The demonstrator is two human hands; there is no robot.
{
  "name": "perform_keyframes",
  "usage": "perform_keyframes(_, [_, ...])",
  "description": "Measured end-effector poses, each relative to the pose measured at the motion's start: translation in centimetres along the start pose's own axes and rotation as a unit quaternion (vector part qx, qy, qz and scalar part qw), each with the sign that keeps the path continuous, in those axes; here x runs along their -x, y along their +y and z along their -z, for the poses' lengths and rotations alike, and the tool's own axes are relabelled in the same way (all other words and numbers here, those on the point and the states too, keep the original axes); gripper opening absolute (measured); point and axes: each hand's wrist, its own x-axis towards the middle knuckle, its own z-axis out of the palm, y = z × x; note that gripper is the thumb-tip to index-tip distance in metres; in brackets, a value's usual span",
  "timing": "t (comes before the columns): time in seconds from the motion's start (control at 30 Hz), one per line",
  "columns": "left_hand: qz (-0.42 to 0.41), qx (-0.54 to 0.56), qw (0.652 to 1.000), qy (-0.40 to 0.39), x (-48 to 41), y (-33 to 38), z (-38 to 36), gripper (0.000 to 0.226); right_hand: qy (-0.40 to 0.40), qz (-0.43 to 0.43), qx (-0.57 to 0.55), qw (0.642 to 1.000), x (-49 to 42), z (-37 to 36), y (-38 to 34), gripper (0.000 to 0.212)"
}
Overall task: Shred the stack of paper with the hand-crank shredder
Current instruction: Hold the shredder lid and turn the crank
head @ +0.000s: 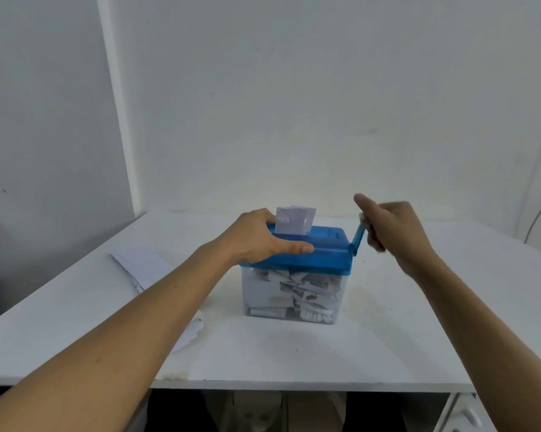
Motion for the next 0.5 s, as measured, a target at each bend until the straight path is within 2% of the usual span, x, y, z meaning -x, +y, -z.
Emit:
perform_keyframes(0.23, [-0.015, 0.012, 1.000, 0.005, 0.1, -0.1, -0.2, 0.086, 0.009, -0.081, -0.027, 0.996, -4.8, -2.9, 3.9, 0.038])
perform_keyframes(0.37, [-0.022, -0.008, 1.000, 0.009, 0.0, -0.2, -0.4, 0.055, -0.006, -0.125, 0.022, 0.992, -3.7, -4.3, 6.5, 0.035])
perform_keyframes(0.4, [-0.023, -0.012, 1.000, 0.007, 0.0, -0.2, -0.4, 0.056, -0.013, -0.137, 0.032, 0.990, -2.9, -4.6, 7.2, 0.031])
perform_keyframes(0.5, [-0.028, -0.019, 0.999, 0.014, 0.2, 0.0, -0.4, 0.081, -0.027, -0.162, 0.082, 0.983, -0.2, -4.9, 8.2, 0.032])
